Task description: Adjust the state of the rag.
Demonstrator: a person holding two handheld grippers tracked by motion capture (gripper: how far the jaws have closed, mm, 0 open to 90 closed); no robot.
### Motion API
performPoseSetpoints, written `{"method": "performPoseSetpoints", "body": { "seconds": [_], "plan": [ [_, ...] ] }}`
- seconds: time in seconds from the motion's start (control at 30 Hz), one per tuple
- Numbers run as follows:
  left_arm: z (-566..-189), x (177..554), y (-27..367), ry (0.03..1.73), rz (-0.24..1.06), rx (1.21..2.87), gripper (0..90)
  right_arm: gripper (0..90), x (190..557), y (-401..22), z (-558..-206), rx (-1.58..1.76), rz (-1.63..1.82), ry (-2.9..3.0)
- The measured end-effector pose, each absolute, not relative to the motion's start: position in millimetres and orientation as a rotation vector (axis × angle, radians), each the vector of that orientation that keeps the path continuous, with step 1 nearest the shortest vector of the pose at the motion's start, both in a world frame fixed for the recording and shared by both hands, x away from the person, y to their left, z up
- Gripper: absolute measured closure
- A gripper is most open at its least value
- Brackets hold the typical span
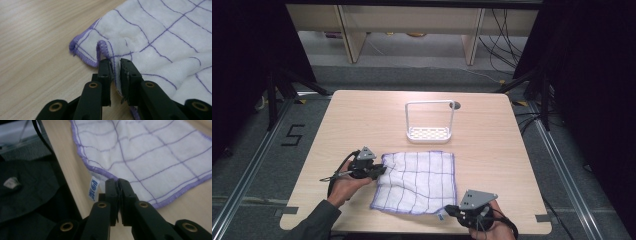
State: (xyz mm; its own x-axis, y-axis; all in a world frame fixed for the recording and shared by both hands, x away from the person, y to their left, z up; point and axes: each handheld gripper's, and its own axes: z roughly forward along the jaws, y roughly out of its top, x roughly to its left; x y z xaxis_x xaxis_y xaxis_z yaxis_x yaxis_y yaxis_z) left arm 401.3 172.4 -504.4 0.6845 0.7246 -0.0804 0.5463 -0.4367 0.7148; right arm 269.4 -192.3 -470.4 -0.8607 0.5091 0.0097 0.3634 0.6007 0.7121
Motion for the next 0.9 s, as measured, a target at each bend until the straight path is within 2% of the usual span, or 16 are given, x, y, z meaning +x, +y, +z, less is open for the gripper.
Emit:
{"method": "performPoseSetpoints", "body": {
  "seconds": [0.17, 0.2, 0.23, 0.27, 0.3, 0.33, 0.4, 0.63, 0.67, 0.9],
  "plan": [
    [-505, 402, 174, 0.985, 0.317, 2.141, 73.8, 83.3, 269, -196, -485, 0.793, 1.057, 2.659],
    [-504, 403, 177, 0.984, 0.294, 2.134, 70.9, 75.6, 271, -199, -483, 0.853, 1.060, 2.647],
    [-504, 403, 177, 0.984, 0.294, 2.134, 68.7, 75.6, 271, -199, -483, 0.853, 1.060, 2.647],
    [-501, 404, 181, 1.000, 0.281, 2.115, 66.6, 67.5, 276, -203, -478, 0.854, 1.085, 2.617],
    [-501, 404, 181, 1.000, 0.281, 2.115, 64.6, 67.5, 276, -203, -478, 0.854, 1.085, 2.617],
    [-497, 405, 186, 1.029, 0.285, 2.077, 61.8, 57.9, 281, -209, -472, 0.903, 1.121, 2.568],
    [-492, 407, 192, 1.058, 0.297, 2.038, 59.8, 51.0, 287, -217, -467, 0.967, 1.165, 2.517],
    [-477, 419, 200, 1.085, 0.323, 1.974, 56.5, 46.5, 319, -233, -461, 1.131, 1.148, 2.373],
    [-476, 425, 198, 1.093, 0.330, 1.974, 54.6, 46.3, 333, -232, -460, 1.154, 1.129, 2.348],
    [-482, 438, 185, 1.096, 0.317, 2.034, 47.0, 45.1, 383, -222, -463, 1.128, 1.075, 2.314]
  ]
}}
